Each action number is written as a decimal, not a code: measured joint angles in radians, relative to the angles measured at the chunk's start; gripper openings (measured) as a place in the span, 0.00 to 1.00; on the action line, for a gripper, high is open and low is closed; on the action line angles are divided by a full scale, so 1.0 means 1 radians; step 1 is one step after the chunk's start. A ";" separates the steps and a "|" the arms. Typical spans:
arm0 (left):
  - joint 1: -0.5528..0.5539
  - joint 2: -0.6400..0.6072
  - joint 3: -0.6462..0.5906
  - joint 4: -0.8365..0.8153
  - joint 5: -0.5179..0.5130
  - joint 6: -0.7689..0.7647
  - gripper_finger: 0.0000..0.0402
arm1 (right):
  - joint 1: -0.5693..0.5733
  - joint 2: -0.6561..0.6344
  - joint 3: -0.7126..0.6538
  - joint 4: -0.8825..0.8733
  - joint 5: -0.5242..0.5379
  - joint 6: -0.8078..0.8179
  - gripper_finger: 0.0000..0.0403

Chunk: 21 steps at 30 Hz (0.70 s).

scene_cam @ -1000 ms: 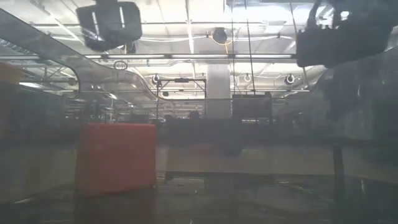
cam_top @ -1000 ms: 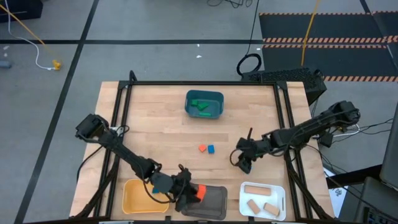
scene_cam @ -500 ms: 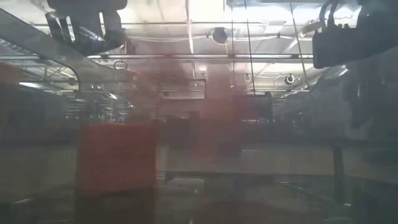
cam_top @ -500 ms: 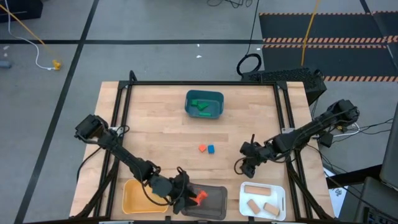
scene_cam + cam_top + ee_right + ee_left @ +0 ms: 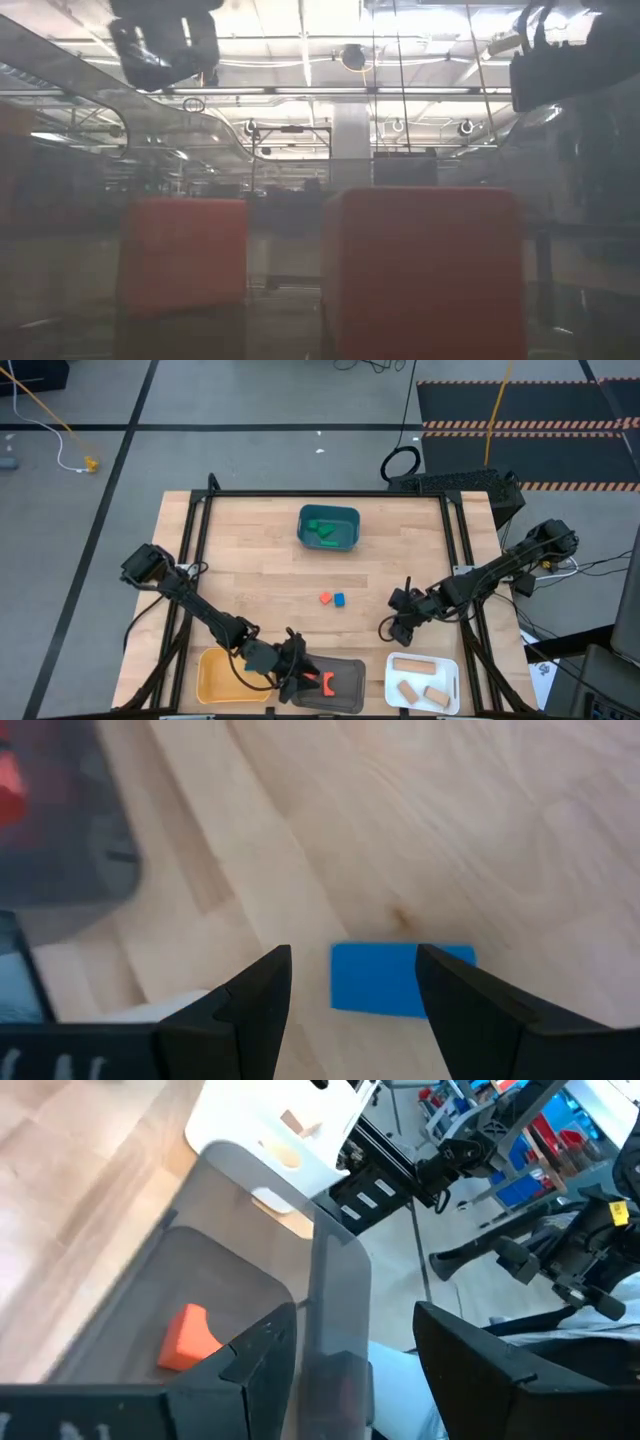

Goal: Sort & place blocks by color
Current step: Put the bottom blue block into the yellow bin

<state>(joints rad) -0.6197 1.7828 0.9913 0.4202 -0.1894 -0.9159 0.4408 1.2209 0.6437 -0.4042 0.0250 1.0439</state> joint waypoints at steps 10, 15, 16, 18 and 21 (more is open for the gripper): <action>0.022 0.000 0.000 -0.006 0.005 0.102 0.50 | 0.000 0.001 0.000 -0.079 -0.055 0.031 0.51; 0.043 0.000 0.000 -0.031 0.005 0.127 0.50 | -0.001 0.001 0.000 -0.080 -0.056 0.005 0.54; 0.047 0.000 0.000 -0.045 0.005 0.128 0.50 | -0.003 0.001 0.000 -0.081 -0.056 0.001 0.56; 0.057 0.000 0.000 -0.070 0.021 0.131 0.50 | -0.008 0.001 0.000 -0.085 -0.054 -0.038 0.60; 0.077 0.000 0.000 -0.097 0.061 0.152 0.50 | -0.016 0.001 0.000 -0.088 -0.027 -0.219 0.65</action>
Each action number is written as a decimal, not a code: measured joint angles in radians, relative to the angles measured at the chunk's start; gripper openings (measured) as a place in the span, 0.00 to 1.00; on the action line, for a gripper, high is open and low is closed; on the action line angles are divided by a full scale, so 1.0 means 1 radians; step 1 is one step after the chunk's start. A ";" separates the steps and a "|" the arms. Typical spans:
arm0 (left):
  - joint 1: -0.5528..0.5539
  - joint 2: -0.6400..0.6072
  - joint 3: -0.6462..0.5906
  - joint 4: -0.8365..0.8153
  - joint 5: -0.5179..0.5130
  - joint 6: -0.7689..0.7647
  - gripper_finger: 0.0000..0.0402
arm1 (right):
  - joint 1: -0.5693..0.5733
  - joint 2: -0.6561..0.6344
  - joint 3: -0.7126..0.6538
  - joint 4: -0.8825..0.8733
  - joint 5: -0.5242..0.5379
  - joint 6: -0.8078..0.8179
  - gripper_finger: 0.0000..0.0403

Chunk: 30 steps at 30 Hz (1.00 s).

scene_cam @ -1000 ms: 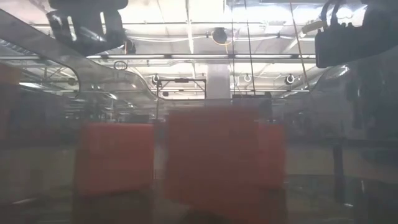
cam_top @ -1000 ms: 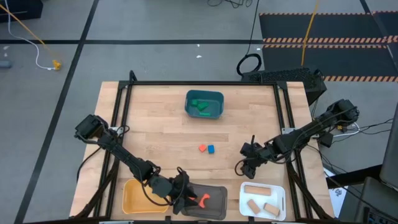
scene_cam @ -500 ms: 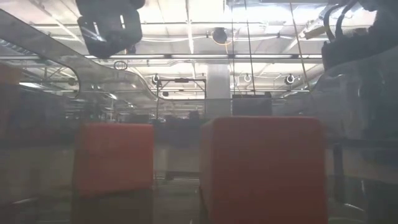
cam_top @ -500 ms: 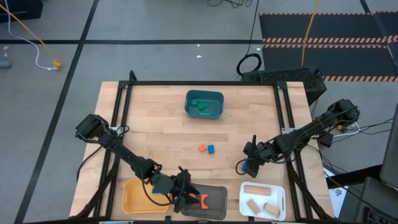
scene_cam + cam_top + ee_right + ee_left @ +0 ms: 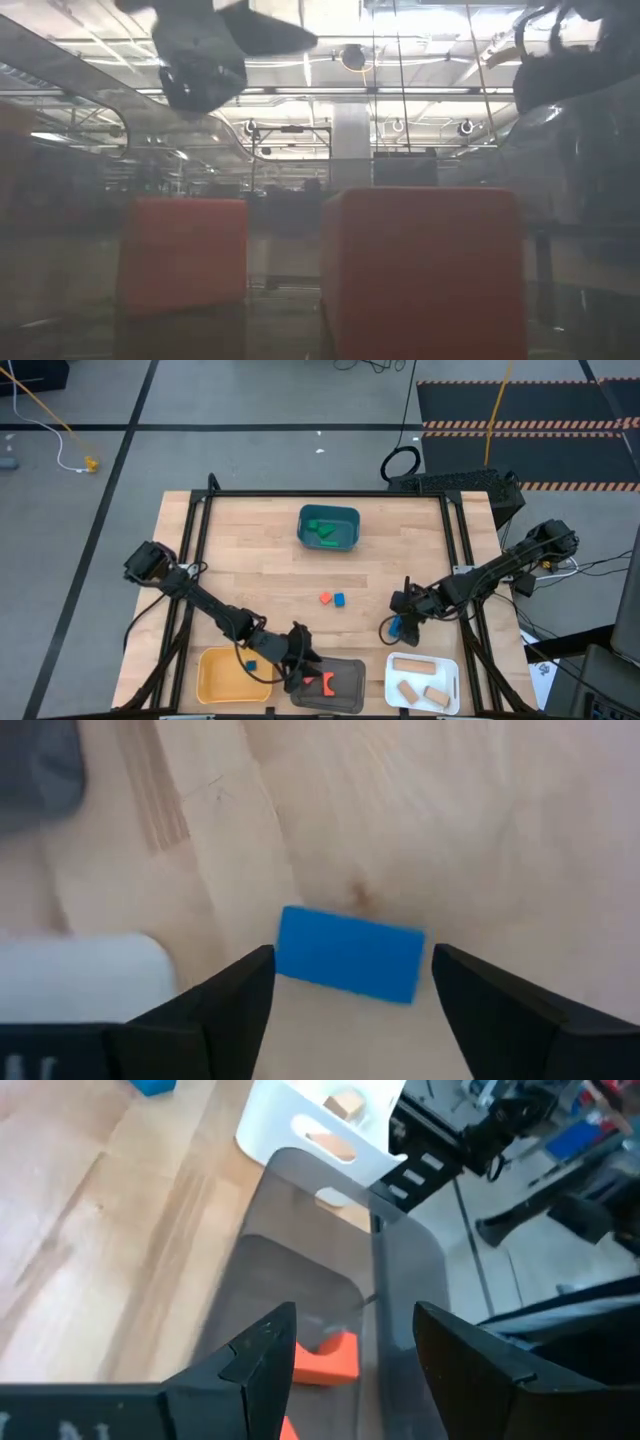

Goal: Sort & place blocks by color
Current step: Put the bottom blue block into the yellow bin

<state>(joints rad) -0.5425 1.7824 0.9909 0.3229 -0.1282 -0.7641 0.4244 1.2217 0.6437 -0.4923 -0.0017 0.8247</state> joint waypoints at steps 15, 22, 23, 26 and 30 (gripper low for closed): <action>0.101 0.000 -0.001 -0.039 0.125 0.057 0.50 | 0.000 0.000 0.000 -0.006 0.056 -0.953 0.68; 0.156 0.000 -0.001 -0.042 0.198 0.097 0.50 | 0.003 0.039 -0.018 0.020 0.049 -0.987 0.68; 0.161 0.000 -0.001 -0.042 0.207 0.101 0.50 | 0.007 0.047 -0.026 0.021 0.045 -0.987 0.68; 0.173 0.000 -0.001 -0.043 0.224 0.105 0.50 | 0.019 0.073 -0.049 0.038 0.023 -0.995 0.68; 0.176 0.000 -0.001 -0.043 0.229 0.104 0.50 | 0.023 0.099 -0.070 0.079 0.021 -0.998 0.68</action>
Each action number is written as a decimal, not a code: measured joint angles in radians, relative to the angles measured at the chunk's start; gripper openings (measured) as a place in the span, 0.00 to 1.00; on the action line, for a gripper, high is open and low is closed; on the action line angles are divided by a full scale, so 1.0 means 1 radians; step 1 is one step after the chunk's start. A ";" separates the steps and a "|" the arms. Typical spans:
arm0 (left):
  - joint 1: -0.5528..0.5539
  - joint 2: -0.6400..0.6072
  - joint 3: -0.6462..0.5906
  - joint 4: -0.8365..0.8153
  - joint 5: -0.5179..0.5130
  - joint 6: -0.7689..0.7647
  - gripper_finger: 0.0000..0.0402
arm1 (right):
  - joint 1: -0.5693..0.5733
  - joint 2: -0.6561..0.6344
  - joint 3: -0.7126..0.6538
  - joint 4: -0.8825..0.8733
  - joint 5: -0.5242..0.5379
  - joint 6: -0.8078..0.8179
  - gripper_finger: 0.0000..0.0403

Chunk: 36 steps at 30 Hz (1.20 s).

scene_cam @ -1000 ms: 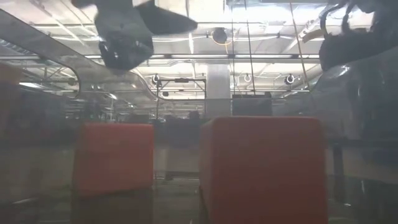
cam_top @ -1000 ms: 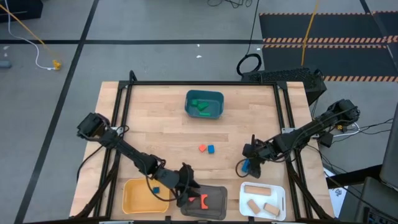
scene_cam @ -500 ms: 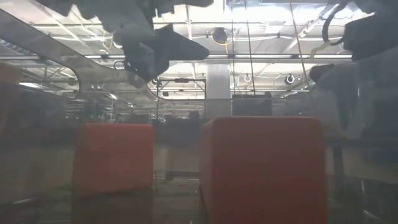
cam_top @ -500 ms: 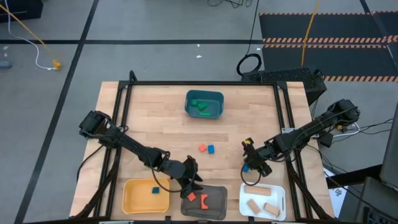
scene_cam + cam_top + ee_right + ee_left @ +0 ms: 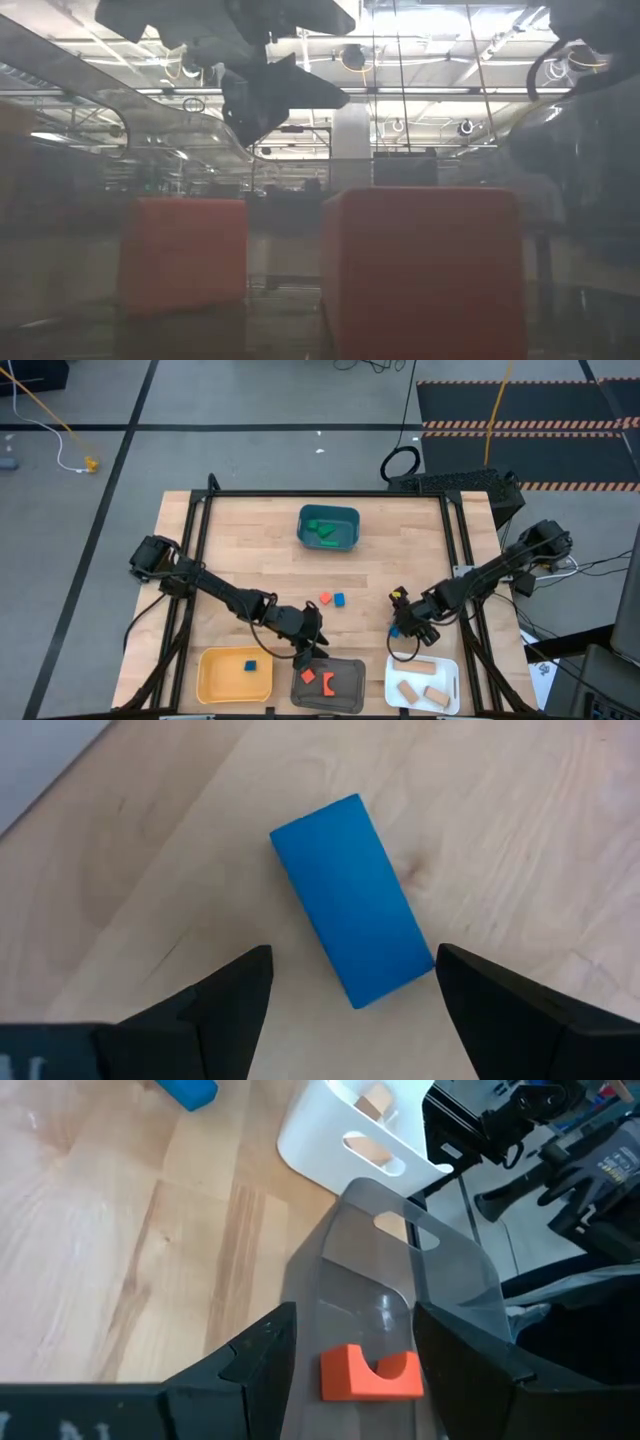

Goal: Sort & place blocks by color
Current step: Put the bottom blue block into the yellow bin

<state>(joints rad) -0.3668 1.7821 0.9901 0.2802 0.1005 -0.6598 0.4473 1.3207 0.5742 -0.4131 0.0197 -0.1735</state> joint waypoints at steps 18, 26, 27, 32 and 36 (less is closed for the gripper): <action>-0.001 0.000 0.000 0.007 -0.001 -0.001 0.50 | -0.002 0.016 -0.005 0.080 -0.024 0.268 0.58; -0.009 0.000 0.000 0.007 -0.004 0.003 0.50 | -0.003 0.033 -0.045 0.175 0.012 0.497 0.34; -0.010 0.000 0.000 0.007 -0.003 0.003 0.50 | -0.003 0.033 -0.051 0.188 0.024 0.528 0.31; -0.016 0.000 0.000 0.009 -0.003 -0.014 0.50 | -0.002 0.030 -0.071 0.250 0.059 0.643 0.28; -0.016 0.000 0.000 0.016 -0.003 -0.033 0.50 | -0.002 0.022 -0.073 0.299 0.062 0.690 0.28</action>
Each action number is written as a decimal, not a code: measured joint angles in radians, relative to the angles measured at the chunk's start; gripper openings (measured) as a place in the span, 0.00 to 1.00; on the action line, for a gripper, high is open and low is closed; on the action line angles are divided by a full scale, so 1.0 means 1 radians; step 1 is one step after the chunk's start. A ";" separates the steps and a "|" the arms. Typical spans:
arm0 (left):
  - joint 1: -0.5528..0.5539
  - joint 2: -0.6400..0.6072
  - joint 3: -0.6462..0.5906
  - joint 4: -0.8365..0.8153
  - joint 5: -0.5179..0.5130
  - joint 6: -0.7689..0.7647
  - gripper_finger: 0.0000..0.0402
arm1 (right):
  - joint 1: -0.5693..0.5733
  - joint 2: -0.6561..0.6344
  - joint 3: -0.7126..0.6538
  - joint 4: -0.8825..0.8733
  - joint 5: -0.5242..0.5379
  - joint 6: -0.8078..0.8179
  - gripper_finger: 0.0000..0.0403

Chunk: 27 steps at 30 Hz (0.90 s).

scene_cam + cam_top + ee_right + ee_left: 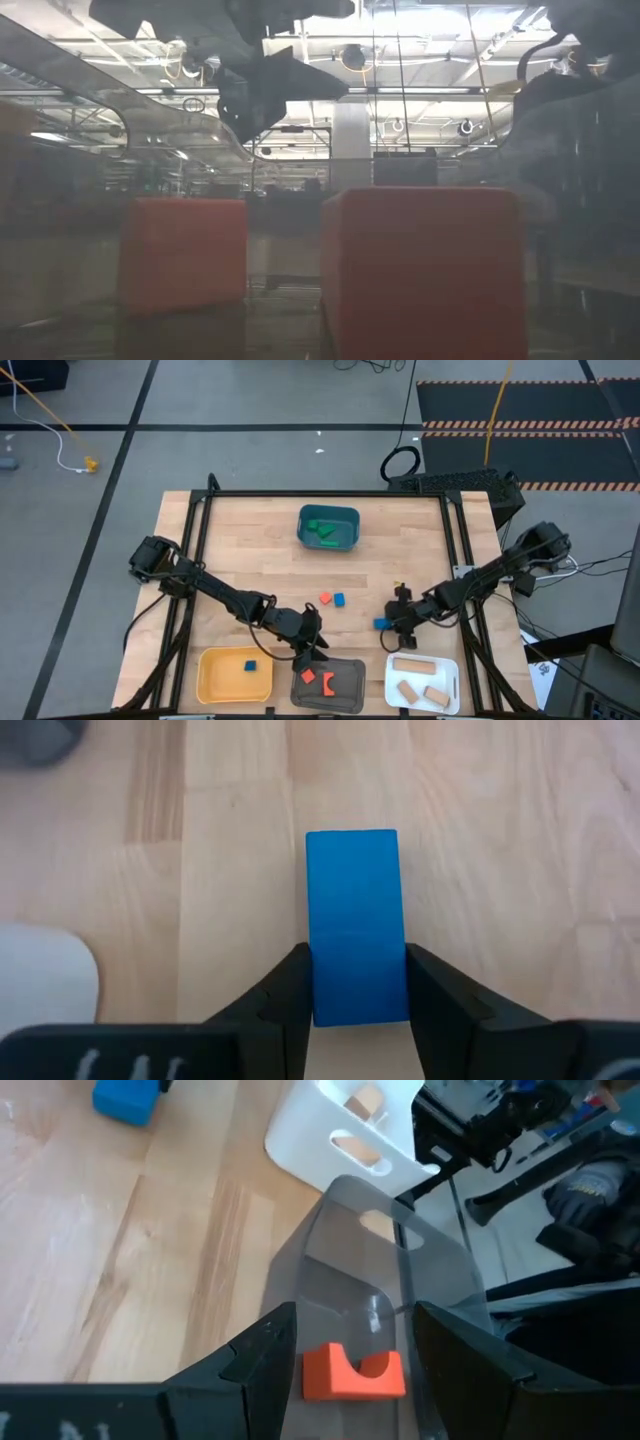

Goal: Sort & place blocks by color
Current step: Put the bottom blue block into the yellow bin

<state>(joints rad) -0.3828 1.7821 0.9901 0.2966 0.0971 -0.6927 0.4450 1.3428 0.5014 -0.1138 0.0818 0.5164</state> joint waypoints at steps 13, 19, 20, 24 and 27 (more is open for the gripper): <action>0.009 0.000 0.000 0.137 -0.116 0.032 0.50 | -0.019 -0.079 -0.002 0.051 0.119 0.033 0.29; 0.090 0.000 0.000 0.091 -0.233 -0.156 0.50 | -0.020 -0.119 -0.001 0.057 0.244 -0.099 0.29; 0.108 0.000 0.000 0.086 -0.233 -0.186 0.50 | -0.020 -0.121 -0.001 0.058 0.272 -0.128 0.29; 0.171 0.000 0.000 0.092 -0.224 -0.238 0.50 | -0.020 -0.121 -0.001 0.083 0.369 -0.248 0.29; 0.206 0.000 0.000 0.090 -0.219 -0.290 0.50 | -0.020 -0.121 -0.001 0.142 0.437 -0.335 0.29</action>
<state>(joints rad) -0.1764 1.7817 0.9901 0.3869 -0.1219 -0.9822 0.4249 1.2217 0.5003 0.0283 0.5192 0.1815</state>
